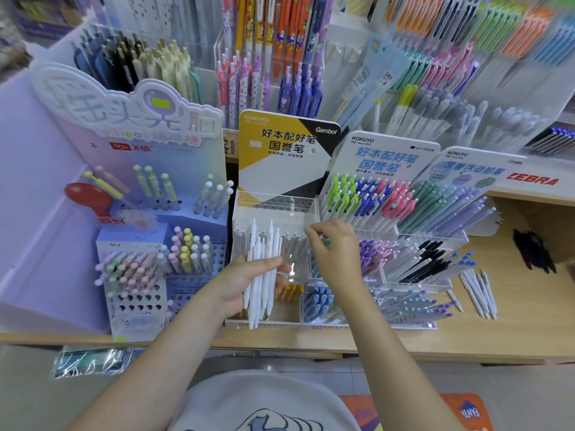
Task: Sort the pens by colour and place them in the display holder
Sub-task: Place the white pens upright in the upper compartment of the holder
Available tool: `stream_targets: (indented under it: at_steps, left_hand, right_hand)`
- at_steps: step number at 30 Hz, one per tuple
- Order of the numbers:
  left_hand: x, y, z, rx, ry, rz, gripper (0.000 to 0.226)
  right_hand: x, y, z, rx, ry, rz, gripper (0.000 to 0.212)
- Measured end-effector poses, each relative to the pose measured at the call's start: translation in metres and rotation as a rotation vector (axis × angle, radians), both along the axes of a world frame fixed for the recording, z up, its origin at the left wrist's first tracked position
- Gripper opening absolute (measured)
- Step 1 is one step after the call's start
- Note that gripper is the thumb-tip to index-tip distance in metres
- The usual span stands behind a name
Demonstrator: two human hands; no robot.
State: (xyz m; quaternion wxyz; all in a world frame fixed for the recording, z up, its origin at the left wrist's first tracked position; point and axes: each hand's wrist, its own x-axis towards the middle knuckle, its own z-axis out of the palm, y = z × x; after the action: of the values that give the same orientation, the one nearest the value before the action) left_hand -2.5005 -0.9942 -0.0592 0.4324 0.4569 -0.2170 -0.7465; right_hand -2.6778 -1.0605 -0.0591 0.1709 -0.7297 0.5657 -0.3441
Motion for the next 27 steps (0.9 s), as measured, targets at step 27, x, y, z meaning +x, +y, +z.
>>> stream_targets:
  at_steps: [27]
  left_hand:
    - [0.101,0.037,-0.016,-0.038,-0.041,0.239,0.020]
  right_hand:
    - [0.086,0.018,-0.016,0.308,-0.380,0.044,0.012]
